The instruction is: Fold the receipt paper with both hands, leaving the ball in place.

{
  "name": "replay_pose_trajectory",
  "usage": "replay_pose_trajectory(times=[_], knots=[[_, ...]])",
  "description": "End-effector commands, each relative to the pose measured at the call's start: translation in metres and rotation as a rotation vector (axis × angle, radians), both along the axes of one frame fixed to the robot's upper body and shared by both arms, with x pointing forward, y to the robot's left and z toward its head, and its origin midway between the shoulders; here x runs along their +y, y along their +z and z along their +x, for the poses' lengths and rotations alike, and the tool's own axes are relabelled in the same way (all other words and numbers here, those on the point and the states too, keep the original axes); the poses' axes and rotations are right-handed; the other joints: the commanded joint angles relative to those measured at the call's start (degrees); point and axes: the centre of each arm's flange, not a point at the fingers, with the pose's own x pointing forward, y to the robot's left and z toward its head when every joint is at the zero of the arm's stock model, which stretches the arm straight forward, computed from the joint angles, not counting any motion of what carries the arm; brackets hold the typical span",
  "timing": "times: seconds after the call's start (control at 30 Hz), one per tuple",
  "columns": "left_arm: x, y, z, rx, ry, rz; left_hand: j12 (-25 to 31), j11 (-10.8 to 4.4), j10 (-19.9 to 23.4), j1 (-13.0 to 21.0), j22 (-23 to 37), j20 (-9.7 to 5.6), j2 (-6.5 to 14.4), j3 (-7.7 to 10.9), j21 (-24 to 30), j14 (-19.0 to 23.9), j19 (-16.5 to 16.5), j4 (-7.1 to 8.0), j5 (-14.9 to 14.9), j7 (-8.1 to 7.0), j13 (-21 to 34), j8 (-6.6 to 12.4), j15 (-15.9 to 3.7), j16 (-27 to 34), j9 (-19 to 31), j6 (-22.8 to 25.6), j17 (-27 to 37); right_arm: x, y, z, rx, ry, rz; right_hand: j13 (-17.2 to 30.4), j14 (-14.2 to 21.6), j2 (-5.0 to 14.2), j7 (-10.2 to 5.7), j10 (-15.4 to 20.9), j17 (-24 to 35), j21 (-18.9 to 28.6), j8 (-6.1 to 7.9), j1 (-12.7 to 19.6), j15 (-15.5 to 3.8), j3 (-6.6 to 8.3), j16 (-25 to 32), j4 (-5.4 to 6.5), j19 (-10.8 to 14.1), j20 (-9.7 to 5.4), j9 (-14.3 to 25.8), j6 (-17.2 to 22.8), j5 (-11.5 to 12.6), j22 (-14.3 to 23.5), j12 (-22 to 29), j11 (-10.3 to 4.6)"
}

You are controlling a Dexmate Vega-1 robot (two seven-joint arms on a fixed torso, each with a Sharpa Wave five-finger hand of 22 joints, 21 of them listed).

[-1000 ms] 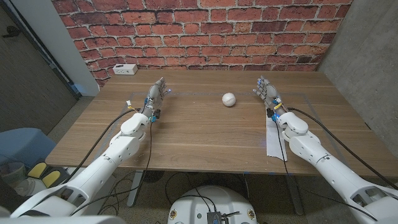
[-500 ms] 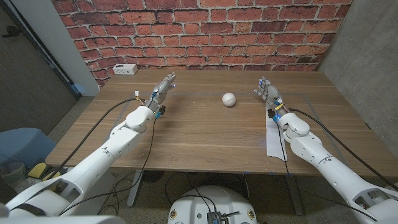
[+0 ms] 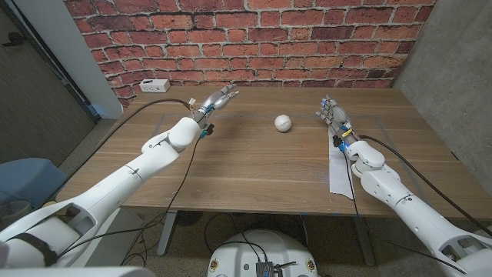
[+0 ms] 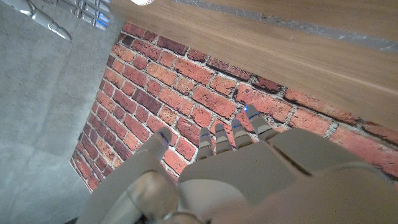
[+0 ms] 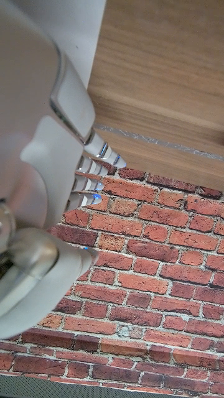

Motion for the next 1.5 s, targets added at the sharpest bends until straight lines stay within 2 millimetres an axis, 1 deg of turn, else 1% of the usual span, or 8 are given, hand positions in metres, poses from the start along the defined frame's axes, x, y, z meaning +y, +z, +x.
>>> replay_pose_trajectory(times=[0.03,0.47,0.57,0.7,0.97,1.27,1.4,1.5], knots=[[-0.043,0.026,-0.01,-0.107,0.044,0.297,0.3,-0.35,0.4,0.1,0.2,0.11,0.6,0.1,0.3,0.5,0.5,-0.36,-0.2,-0.24,0.2,0.42,-0.14,0.2,0.3,0.5,0.2,-0.004,-0.002,-0.003,-0.006,-0.005,0.011,0.3,0.3,-0.39,-0.5,0.2,0.2,0.4,0.33,0.5,0.68,0.18,0.4,-0.15,0.1,0.32,0.3,0.3,0.1,0.1,0.4,0.21],[-0.089,0.037,-0.015,-0.178,0.017,0.55,0.1,-0.75,0.9,0.2,0.2,0.04,0.5,0.15,0.1,0.4,0.7,-0.54,-0.3,-0.89,0.2,0.02,-0.99,-0.2,0.4,0.7,0.2,-0.005,0.001,-0.007,-0.024,-0.001,-0.002,0.3,0.4,-0.4,-0.57,0.3,0.1,0.4,0.36,0.8,0.71,0.38,0.4,-0.5,0.2,0.46,0.3,0.4,0.0,0.1,0.4,0.35],[-0.1,0.04,-0.016,-0.193,-0.002,0.602,0.1,-1.29,1.0,0.2,0.2,-0.1,0.5,0.15,0.1,0.5,0.9,-0.56,-0.3,-1.04,0.2,-0.05,-1.09,-0.3,0.4,0.8,0.2,-0.005,0.003,-0.008,-0.03,0.001,-0.007,0.3,0.5,-0.39,-0.59,0.3,0.1,0.4,0.37,0.9,0.79,0.42,0.4,-0.57,0.2,0.45,0.3,0.4,0.0,0.1,0.4,0.41],[-0.115,0.042,-0.019,-0.228,-0.022,0.671,0.1,-1.05,1.5,0.0,0.2,0.03,0.8,0.23,0.1,1.4,1.4,-0.29,-0.3,-1.43,0.2,-0.04,-1.32,0.0,0.4,1.5,0.4,-0.005,0.002,-0.009,-0.03,0.0,-0.009,0.3,0.5,-0.39,-0.61,0.3,0.1,0.4,0.36,0.9,0.78,0.45,0.3,-0.63,0.2,0.45,0.3,0.4,0.0,0.1,0.4,0.46],[-0.14,0.044,-0.023,-0.261,-0.088,0.78,0.1,-2.0,3.2,0.4,0.4,0.73,3.6,1.85,0.3,2.7,2.5,1.17,0.0,-1.27,0.2,-0.06,-1.96,0.1,0.5,3.2,0.6,-0.006,0.002,-0.014,-0.037,-0.005,-0.01,0.3,0.5,-0.39,-0.57,0.3,0.1,0.4,0.37,1.0,0.76,0.55,0.3,-0.79,0.2,0.46,0.3,0.5,-0.1,0.1,0.4,0.31],[-0.163,0.043,-0.027,-0.282,-0.162,0.866,-0.2,-2.58,3.5,1.3,0.4,0.64,4.1,3.35,0.3,3.6,2.8,1.58,0.1,-1.25,0.2,-0.07,-2.25,0.2,0.5,4.0,0.6,-0.008,0.001,-0.019,-0.048,-0.014,-0.017,0.3,0.5,-0.39,-0.58,0.3,0.2,0.4,0.37,1.0,0.76,0.62,0.3,-0.92,0.2,0.47,0.3,0.5,-0.1,0.1,0.4,0.27],[-0.176,0.043,-0.029,-0.292,-0.184,0.925,-0.2,-2.21,3.8,1.8,0.5,0.65,4.2,4.13,0.4,3.7,2.9,1.78,0.1,-1.29,0.3,-0.11,-2.86,0.1,0.6,4.5,0.6,-0.007,0.003,-0.022,-0.056,-0.02,-0.029,0.3,0.5,-0.39,-0.6,0.3,0.2,0.4,0.36,1.0,0.74,0.65,0.3,-0.97,0.2,0.47,0.3,0.5,-0.2,0.1,0.4,0.26],[-0.184,0.043,-0.029,-0.29,-0.209,0.955,-0.3,-2.49,3.8,2.1,0.5,0.58,4.2,4.46,0.4,3.7,3.0,1.86,0.1,-1.24,0.3,-0.16,-2.97,0.1,0.6,4.5,0.6,-0.006,0.005,-0.023,-0.061,-0.022,-0.046,0.3,0.5,-0.39,-0.58,0.4,0.2,0.4,0.37,1.0,0.68,0.68,0.2,-1.0,0.2,0.45,0.3,0.6,-0.2,0.1,0.4,0.36]])
